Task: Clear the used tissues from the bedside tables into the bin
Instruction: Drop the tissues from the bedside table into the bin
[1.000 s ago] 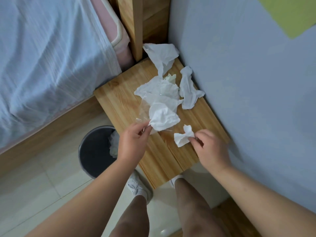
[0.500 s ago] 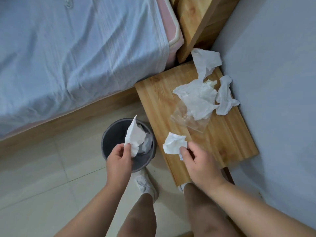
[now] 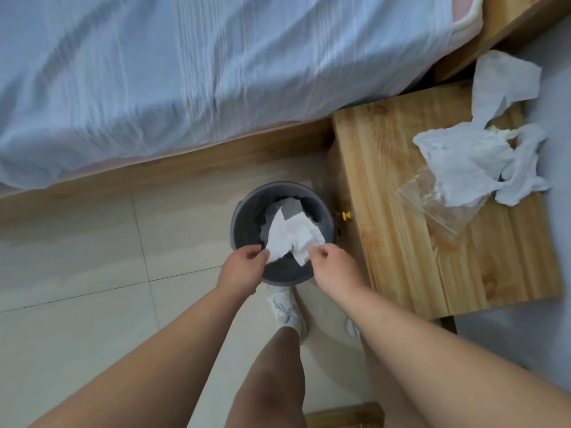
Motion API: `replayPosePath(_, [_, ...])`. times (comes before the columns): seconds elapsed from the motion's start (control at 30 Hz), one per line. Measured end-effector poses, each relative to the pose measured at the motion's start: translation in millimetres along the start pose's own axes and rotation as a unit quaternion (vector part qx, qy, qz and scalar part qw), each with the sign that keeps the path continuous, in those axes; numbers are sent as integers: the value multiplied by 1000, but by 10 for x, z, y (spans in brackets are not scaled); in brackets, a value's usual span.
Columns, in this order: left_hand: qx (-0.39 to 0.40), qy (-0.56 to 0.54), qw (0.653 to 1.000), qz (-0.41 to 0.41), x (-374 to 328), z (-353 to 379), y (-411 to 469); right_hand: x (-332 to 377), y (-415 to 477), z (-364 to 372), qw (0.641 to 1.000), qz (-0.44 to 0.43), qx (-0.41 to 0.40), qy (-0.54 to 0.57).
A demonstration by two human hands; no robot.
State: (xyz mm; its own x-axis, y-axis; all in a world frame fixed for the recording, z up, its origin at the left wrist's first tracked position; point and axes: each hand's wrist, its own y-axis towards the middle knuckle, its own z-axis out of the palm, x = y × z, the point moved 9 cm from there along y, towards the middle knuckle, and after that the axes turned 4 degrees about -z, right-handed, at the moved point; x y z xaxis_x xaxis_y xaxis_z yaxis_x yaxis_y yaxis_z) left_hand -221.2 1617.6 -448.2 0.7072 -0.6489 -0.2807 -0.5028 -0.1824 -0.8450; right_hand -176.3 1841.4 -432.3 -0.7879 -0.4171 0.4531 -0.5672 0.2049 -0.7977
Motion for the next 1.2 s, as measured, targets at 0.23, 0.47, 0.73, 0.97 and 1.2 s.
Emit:
replayPosePath(0.23, [-36, 67, 997, 26, -213, -29, -205, -71, -195, -200, 998, -35, 15, 52])
replayPosePath(0.47, [-36, 147, 958, 245, -1425, 696, -941, -466, -503, -1626, 982, -71, -160, 72])
replayPosePath(0.73, [-68, 259, 870, 415, -2710, 1696, -1298, -948, -352, -3082, 938, -83, -337, -17])
replayPosePath(0.97, [-125, 288, 871, 378, -2684, 1959, -999, -1051, 104, -3190, 943, -110, -275, -150])
replayPosePath(1.2, [-36, 196, 898, 393, -2430, 1906, -965, -1157, 58, -3165, 927, -121, -341, -104])
